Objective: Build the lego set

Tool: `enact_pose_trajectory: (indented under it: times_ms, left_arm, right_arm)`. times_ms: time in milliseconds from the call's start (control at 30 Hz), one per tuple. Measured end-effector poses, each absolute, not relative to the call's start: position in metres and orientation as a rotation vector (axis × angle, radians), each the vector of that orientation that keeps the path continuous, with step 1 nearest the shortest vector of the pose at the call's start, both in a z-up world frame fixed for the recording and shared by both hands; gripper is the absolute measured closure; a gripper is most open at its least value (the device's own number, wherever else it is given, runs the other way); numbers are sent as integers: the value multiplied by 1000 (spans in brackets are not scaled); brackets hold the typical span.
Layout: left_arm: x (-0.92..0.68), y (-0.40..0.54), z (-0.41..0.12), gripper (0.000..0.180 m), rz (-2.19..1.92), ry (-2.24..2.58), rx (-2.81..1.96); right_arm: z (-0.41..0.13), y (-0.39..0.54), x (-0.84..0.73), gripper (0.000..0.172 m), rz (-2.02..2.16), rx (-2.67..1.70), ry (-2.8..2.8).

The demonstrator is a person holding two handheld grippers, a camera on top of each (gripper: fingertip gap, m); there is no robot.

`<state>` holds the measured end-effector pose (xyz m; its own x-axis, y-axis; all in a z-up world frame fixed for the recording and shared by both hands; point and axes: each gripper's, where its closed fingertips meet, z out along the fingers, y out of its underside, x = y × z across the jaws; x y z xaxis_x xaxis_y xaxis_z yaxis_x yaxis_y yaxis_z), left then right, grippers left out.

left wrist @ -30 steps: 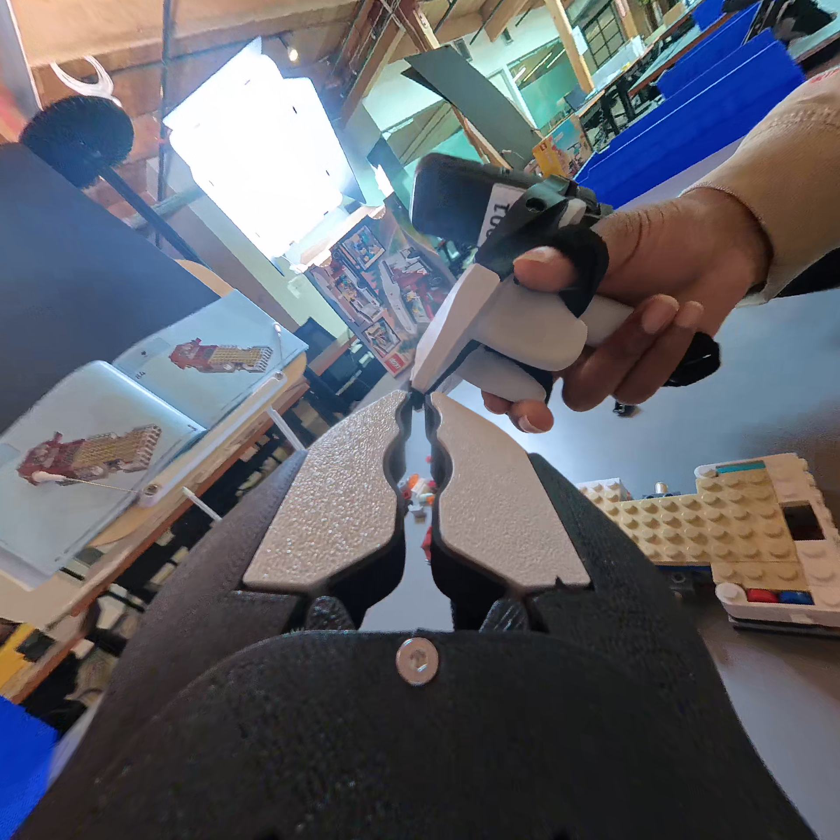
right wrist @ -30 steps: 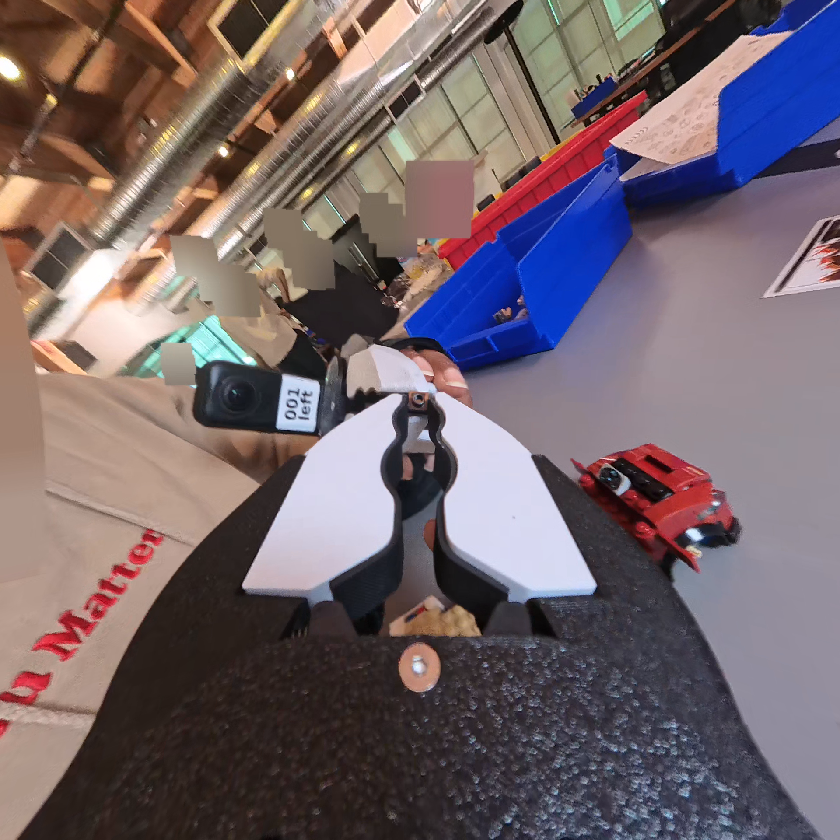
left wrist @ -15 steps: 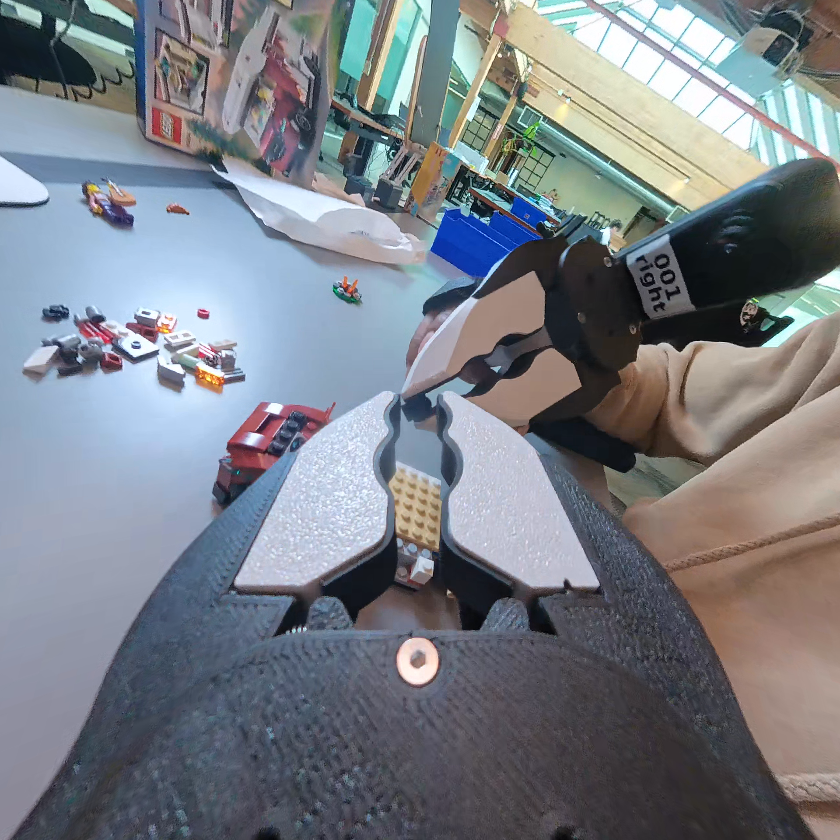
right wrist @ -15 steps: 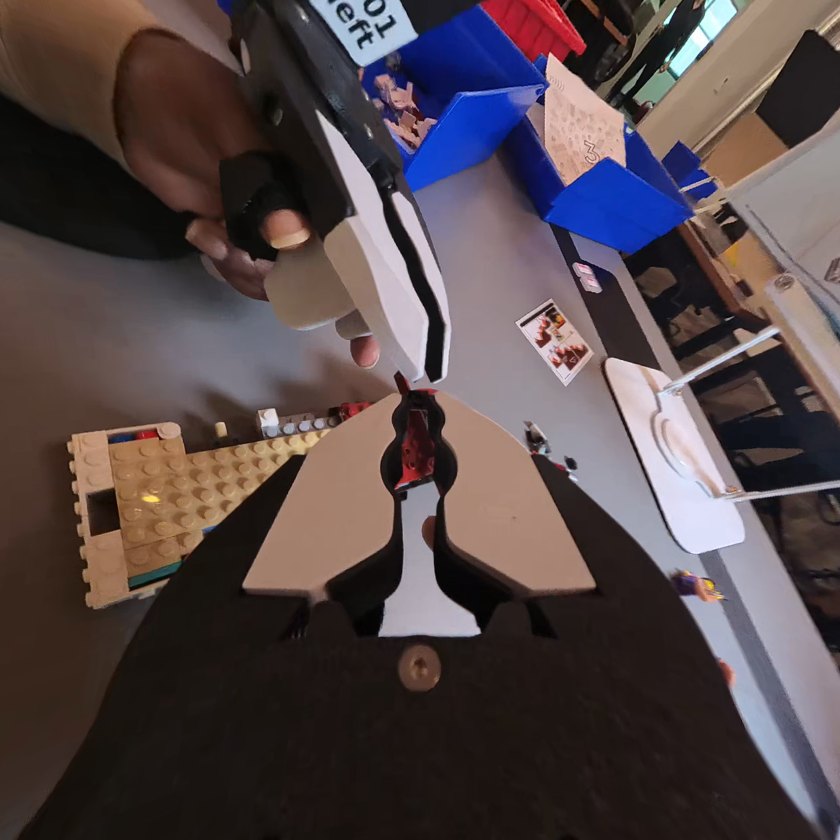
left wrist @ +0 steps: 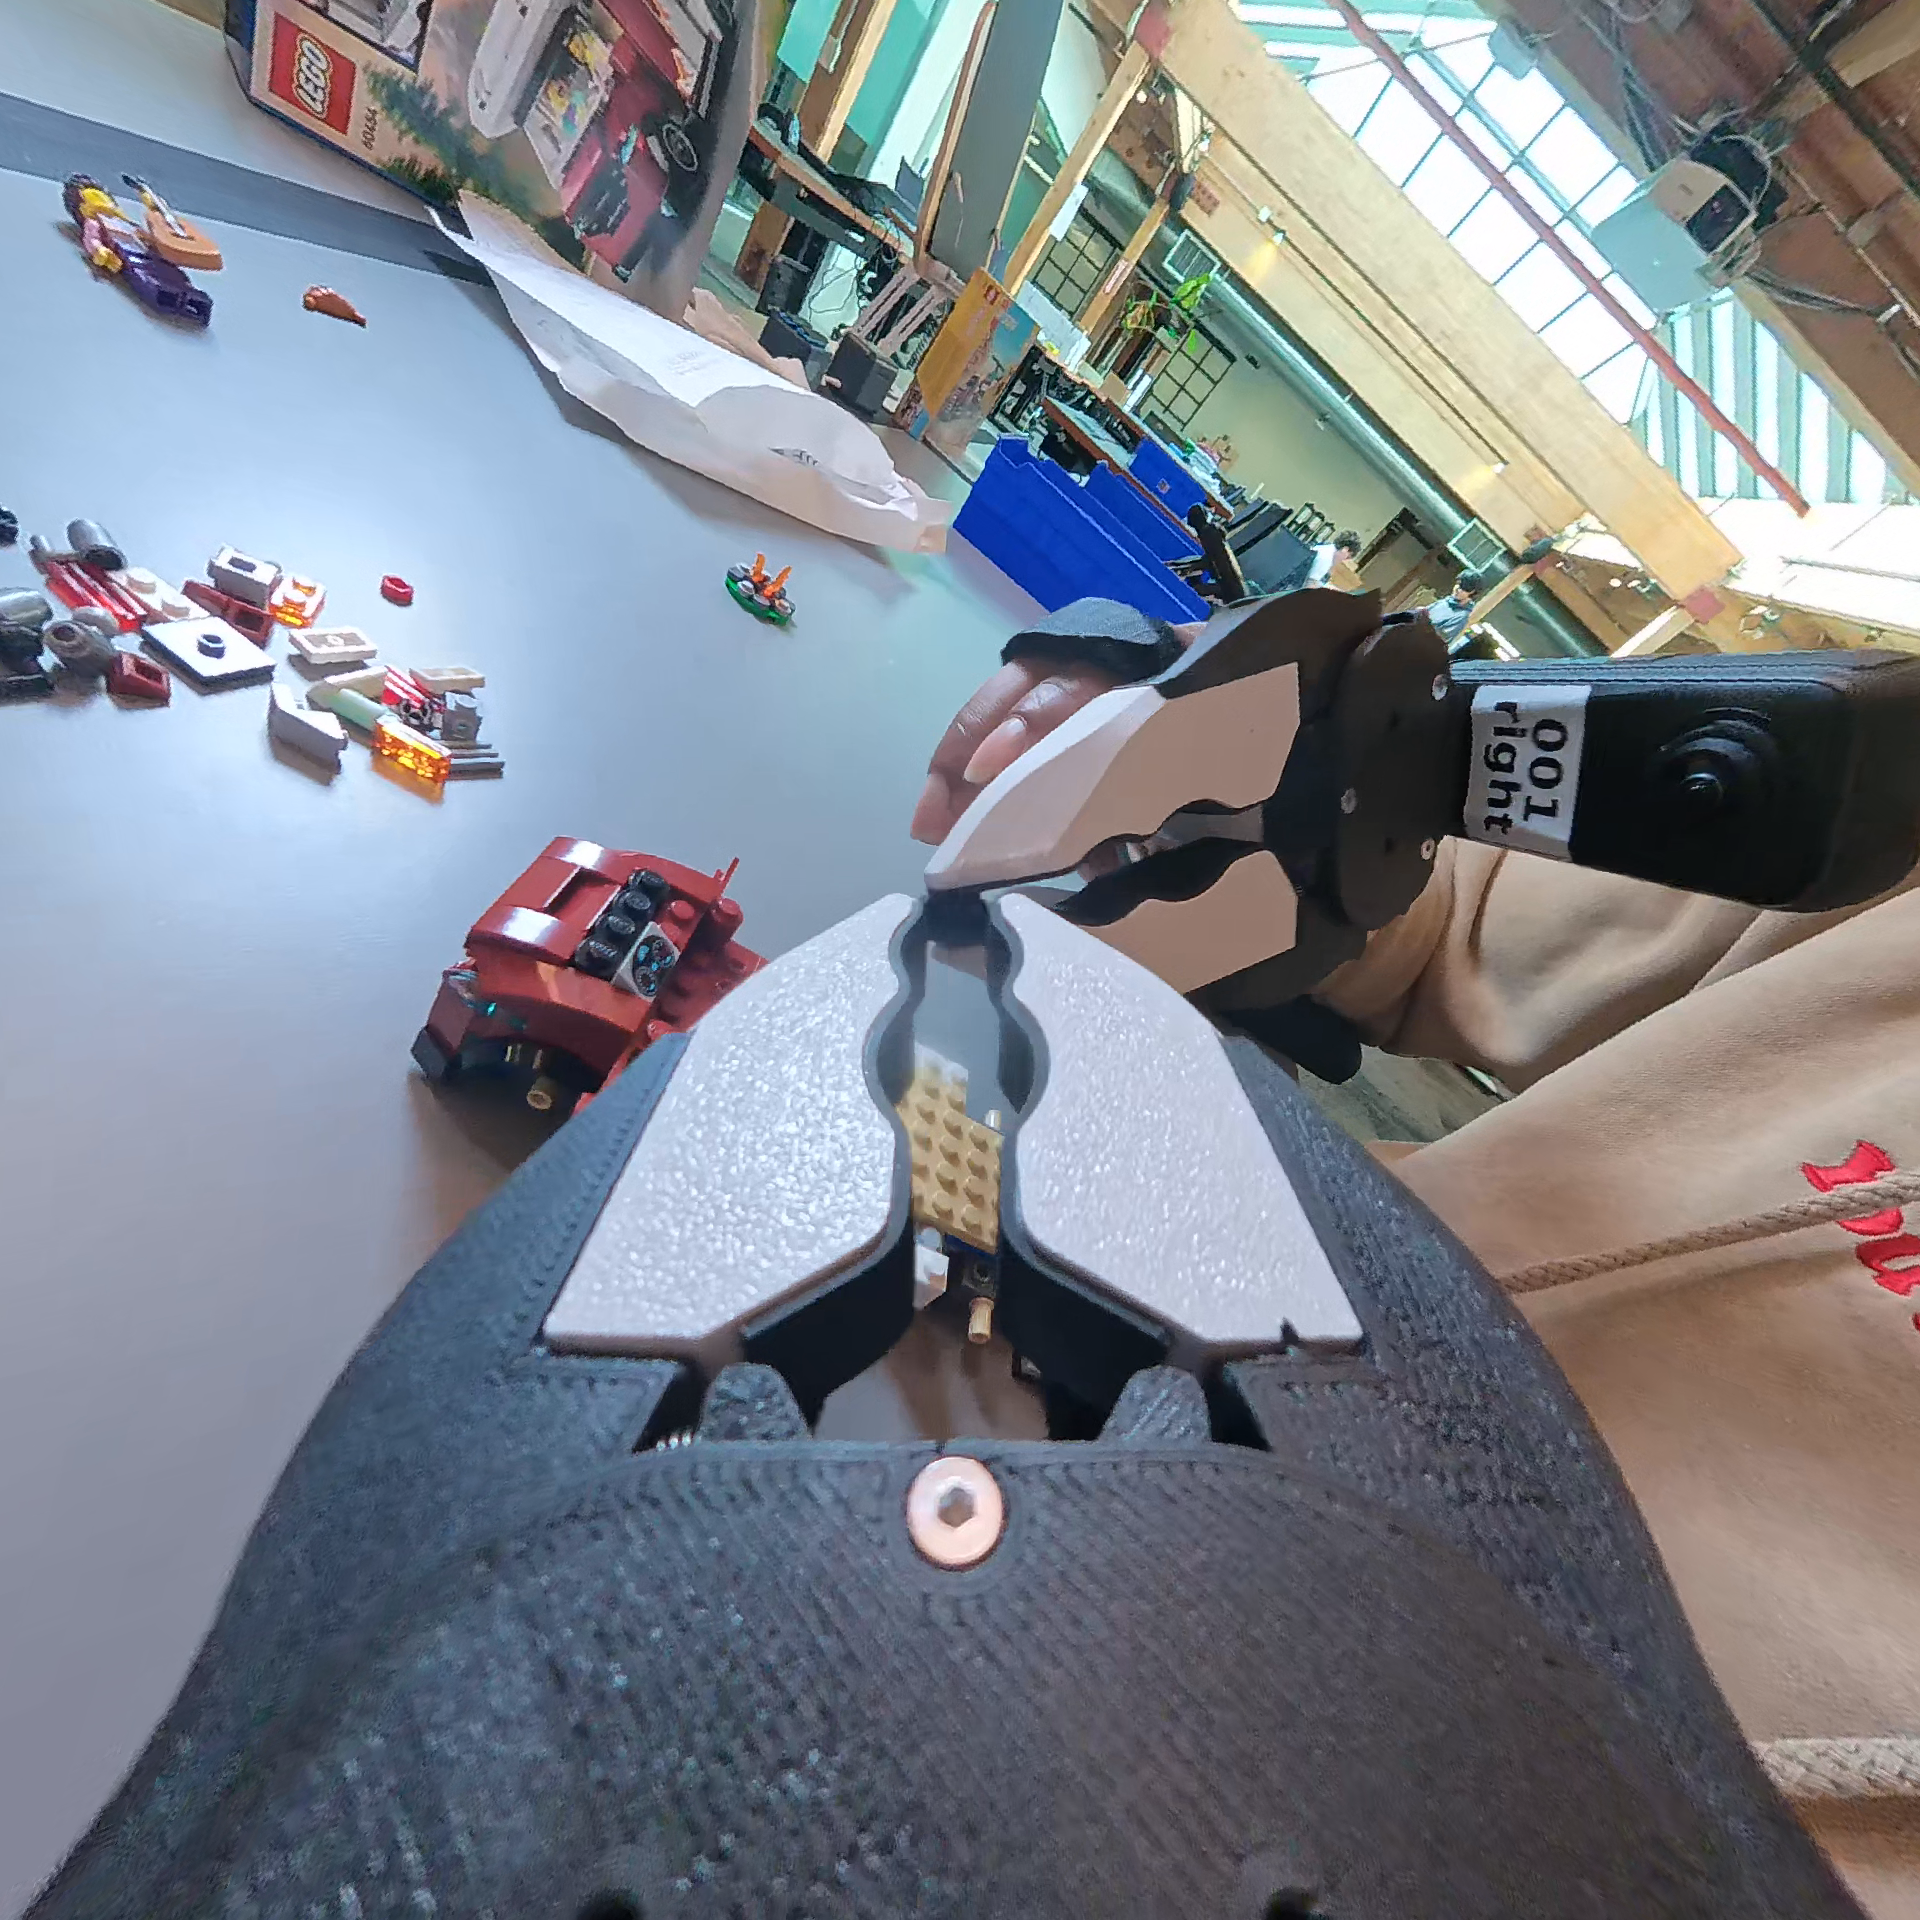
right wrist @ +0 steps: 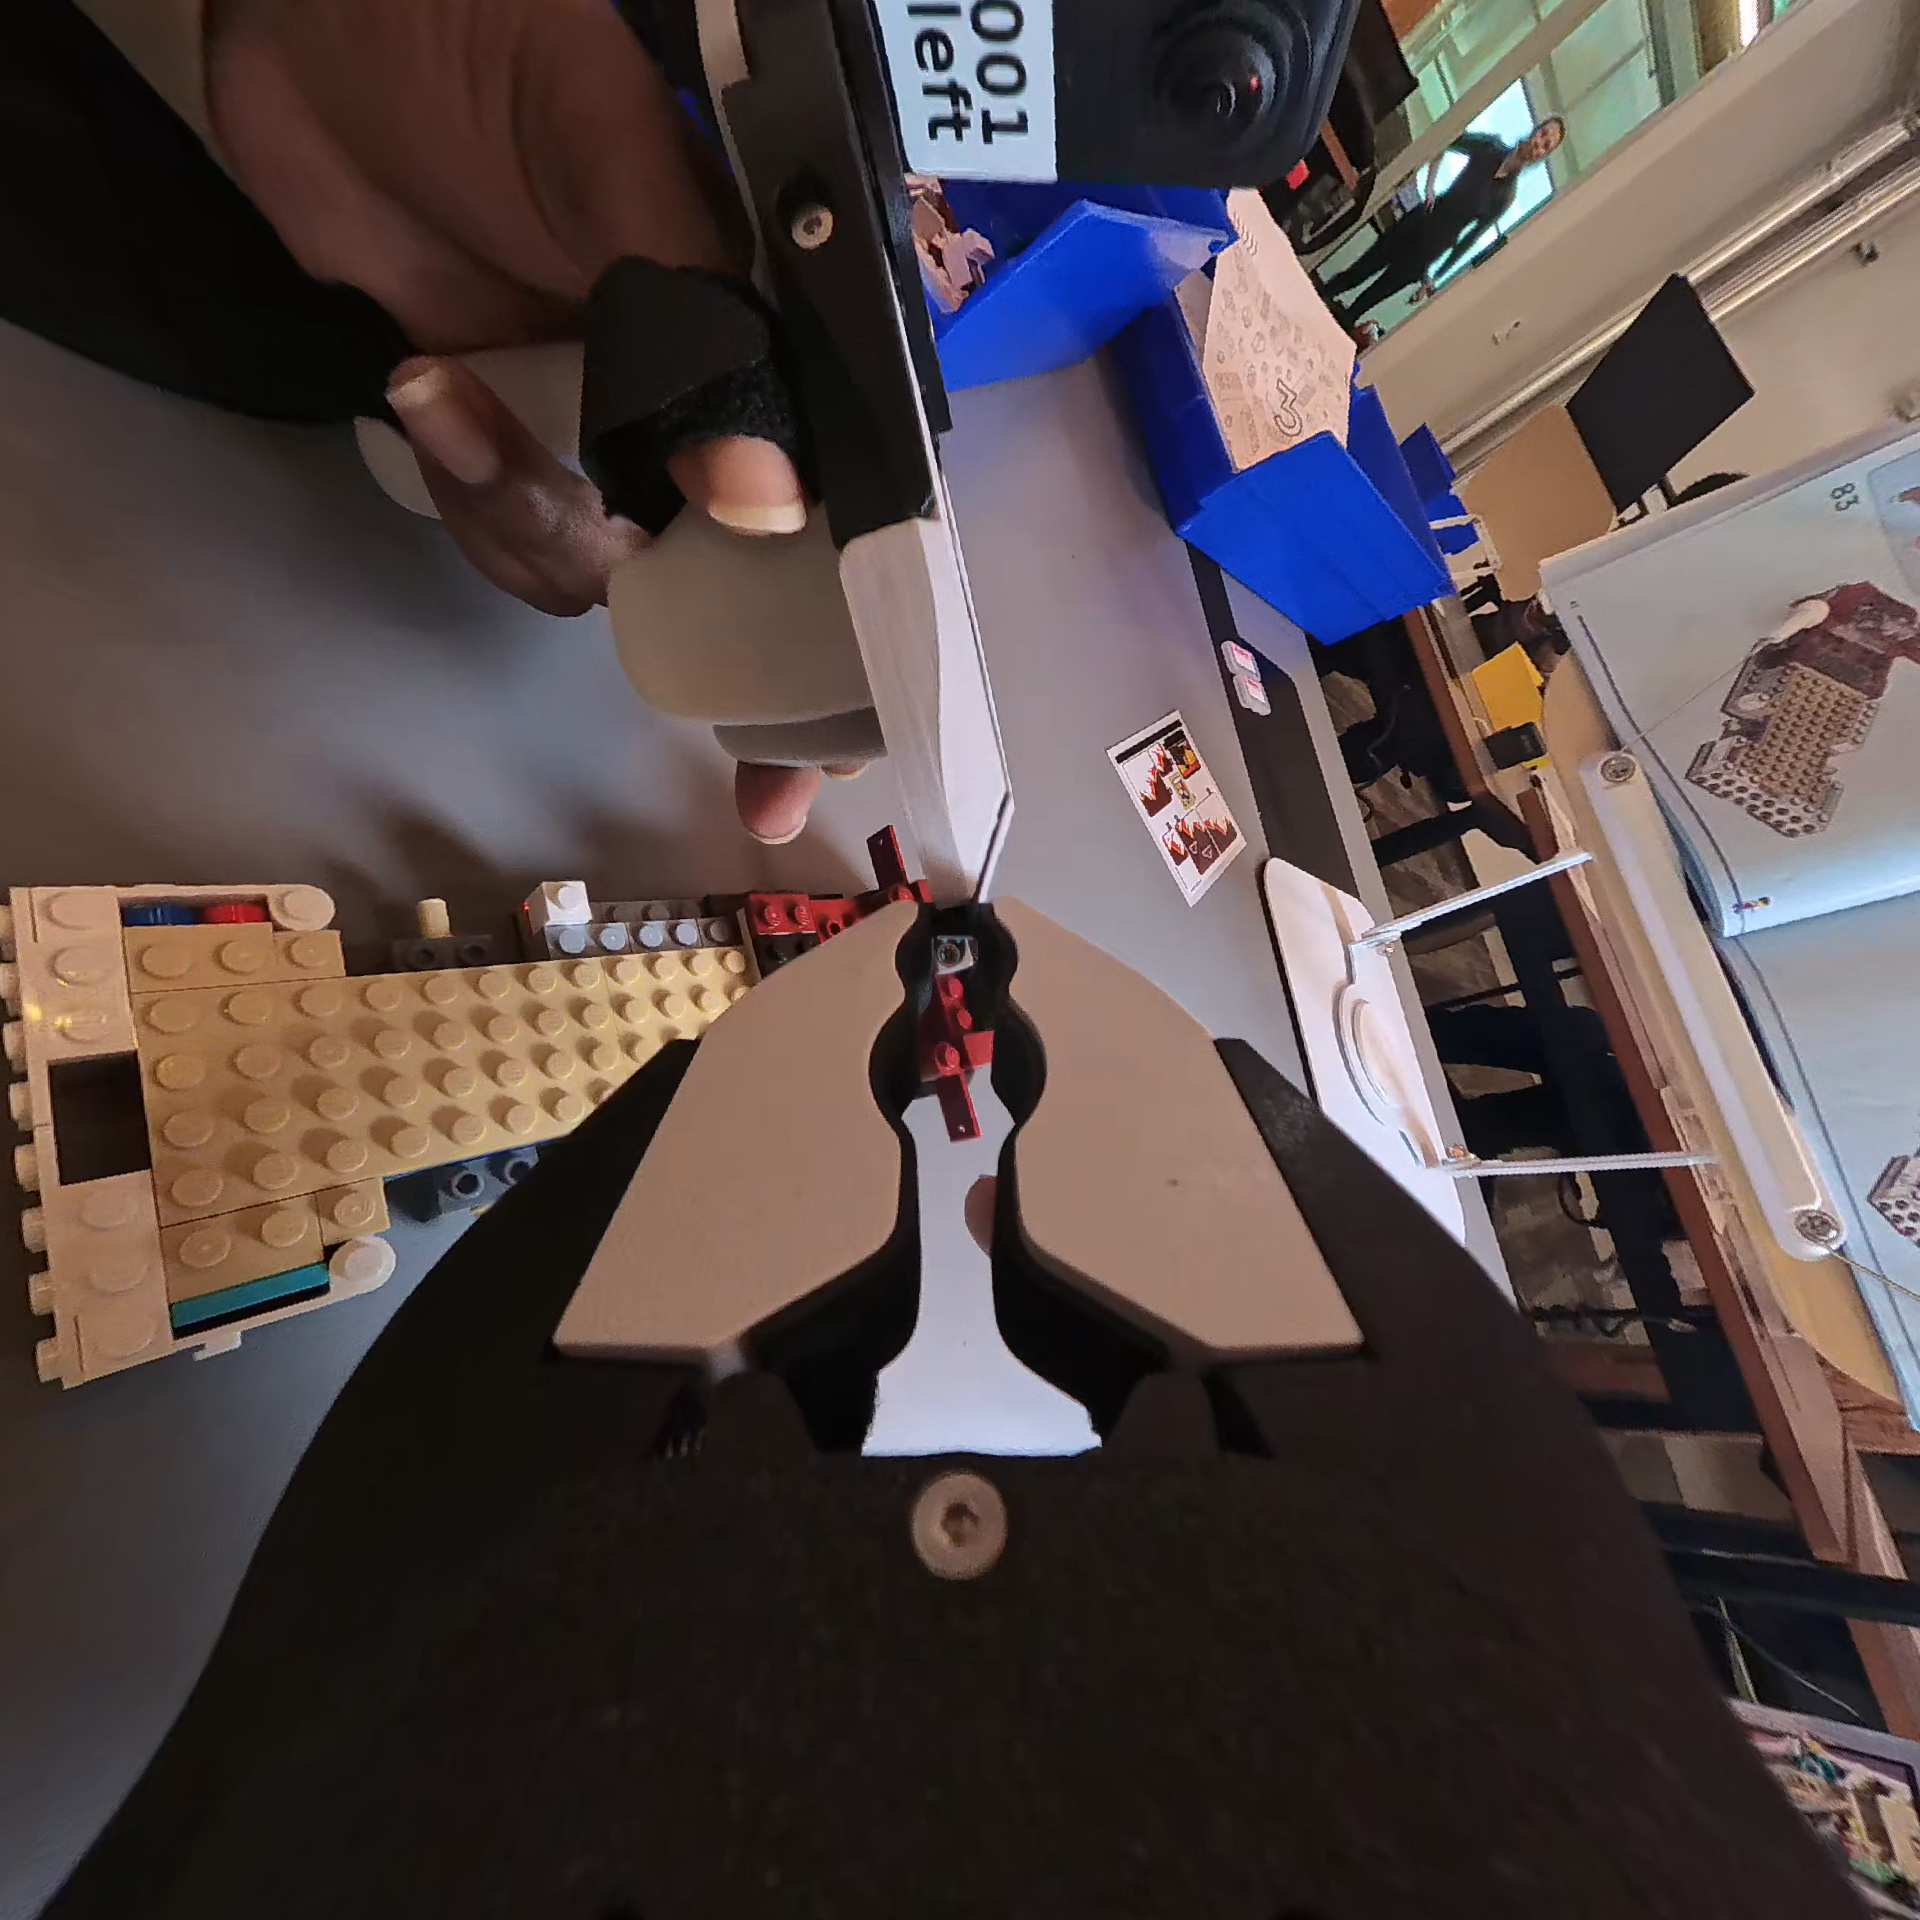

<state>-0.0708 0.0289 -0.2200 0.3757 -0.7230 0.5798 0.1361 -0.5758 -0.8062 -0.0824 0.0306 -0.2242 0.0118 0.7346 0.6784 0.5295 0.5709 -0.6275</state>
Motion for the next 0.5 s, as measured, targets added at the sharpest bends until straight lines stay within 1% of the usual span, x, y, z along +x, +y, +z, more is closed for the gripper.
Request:
enact_pose_trajectory:
  times_ms: [33,100,267,500]
  left_arm:
    - [-71,29,-221,166,-1307,517,-1813]
    - [-69,27,-219,165,-1335,516,-1806]
    - [-68,25,-218,167,-1376,509,-1809]
    - [-66,14,-204,167,-1698,430,-1726]
  right_arm:
    - [-224,29,-83,164,230,-1072,-1651]
    - [-224,28,-83,164,227,-1063,-1653]
    - [-221,25,-84,164,235,-1037,-1651]
    - [-209,16,-85,163,353,-987,-1603]
